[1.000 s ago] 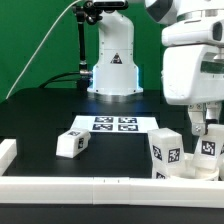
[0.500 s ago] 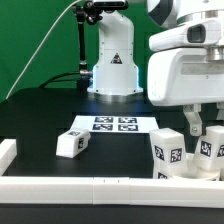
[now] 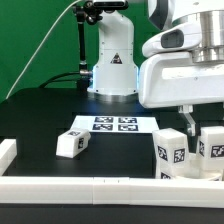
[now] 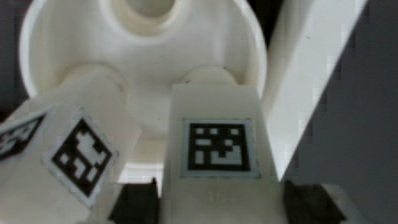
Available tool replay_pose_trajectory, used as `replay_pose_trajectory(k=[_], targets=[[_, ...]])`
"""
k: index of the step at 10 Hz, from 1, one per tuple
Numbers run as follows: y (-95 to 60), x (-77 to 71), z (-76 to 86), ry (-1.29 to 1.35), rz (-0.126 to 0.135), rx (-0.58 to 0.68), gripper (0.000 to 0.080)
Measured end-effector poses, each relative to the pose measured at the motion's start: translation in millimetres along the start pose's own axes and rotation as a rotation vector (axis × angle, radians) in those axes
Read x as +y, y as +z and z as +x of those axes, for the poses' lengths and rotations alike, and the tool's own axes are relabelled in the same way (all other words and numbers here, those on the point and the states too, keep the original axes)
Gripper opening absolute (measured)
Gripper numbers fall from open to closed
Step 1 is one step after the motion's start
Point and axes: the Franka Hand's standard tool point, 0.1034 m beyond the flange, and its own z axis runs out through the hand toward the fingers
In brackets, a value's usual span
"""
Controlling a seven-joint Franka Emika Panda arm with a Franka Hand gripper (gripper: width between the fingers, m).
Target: Assemble stool
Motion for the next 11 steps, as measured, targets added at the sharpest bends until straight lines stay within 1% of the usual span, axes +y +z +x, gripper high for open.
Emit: replay_pose_trajectory(k=[1, 2, 4, 7, 9, 11], targets=[[0.7, -5.3, -1.4, 0.113, 0.008, 0.005, 0.0340], [1.1, -6.5, -2.2, 0.212, 0.013, 0.006, 0.0340], [1.1, -4.9, -2.0, 0.412, 0.018, 0.007, 0.0340], [0.8, -3.5, -2.2, 0.659, 0.036, 0.003, 0.0340], [-0.4, -2.3, -0.7, 0.864, 0.054, -0.002, 0.0340], [-0.7, -3.4, -0.7, 1.003, 0.066, -0.008, 0.0340]])
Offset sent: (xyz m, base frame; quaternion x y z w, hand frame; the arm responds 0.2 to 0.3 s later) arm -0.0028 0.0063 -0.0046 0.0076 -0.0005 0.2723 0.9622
